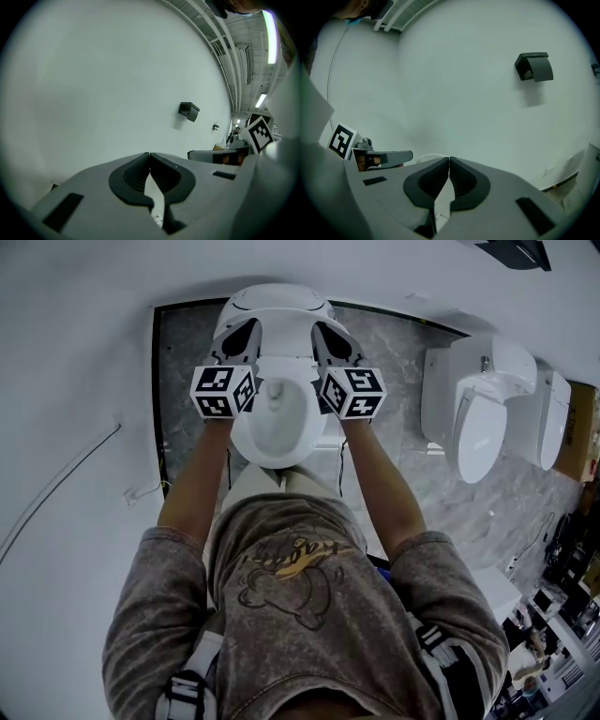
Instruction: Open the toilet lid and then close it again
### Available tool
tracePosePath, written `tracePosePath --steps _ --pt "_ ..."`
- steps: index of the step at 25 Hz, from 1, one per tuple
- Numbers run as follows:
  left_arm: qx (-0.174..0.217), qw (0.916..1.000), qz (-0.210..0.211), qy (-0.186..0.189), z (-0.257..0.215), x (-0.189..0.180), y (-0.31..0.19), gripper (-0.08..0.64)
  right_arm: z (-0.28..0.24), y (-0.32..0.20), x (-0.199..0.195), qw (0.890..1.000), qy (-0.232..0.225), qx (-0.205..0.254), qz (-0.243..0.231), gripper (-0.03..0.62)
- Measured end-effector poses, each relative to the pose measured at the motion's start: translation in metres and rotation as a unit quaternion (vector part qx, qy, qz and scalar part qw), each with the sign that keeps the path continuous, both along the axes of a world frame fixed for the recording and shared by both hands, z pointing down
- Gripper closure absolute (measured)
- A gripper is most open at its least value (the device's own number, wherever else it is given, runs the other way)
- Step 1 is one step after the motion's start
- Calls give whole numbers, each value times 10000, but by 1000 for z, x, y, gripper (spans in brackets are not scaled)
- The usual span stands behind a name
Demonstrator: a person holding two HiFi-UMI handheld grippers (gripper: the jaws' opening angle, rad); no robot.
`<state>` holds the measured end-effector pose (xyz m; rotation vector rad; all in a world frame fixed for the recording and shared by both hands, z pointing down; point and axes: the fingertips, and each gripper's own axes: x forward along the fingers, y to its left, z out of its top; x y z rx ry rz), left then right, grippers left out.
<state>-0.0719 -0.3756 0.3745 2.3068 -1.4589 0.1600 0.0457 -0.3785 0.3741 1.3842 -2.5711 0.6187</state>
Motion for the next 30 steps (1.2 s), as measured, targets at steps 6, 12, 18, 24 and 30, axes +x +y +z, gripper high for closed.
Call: tracePosePath --steps 6,12,18,24,30 --pt "161 9998 62 -53 -12 -5 -16 544 -4 -11 3 9999 -90 55 67 561" --pt "132 9997 171 -67 -13 -1 -32 346 -6 -27 -9 9997 -213 -42 -120 334" --pt "16 9989 434 -196 -1 2 -46 293 5 -44 -15 9997 9 -167 -198 308" --pt "-206 9979 570 -236 17 6 -60 295 21 -57 -13 9989 84 -396 -248 308" --pt "-279 9974 629 -226 23 7 -60 295 21 -59 -13 9989 35 -414 -227 310"
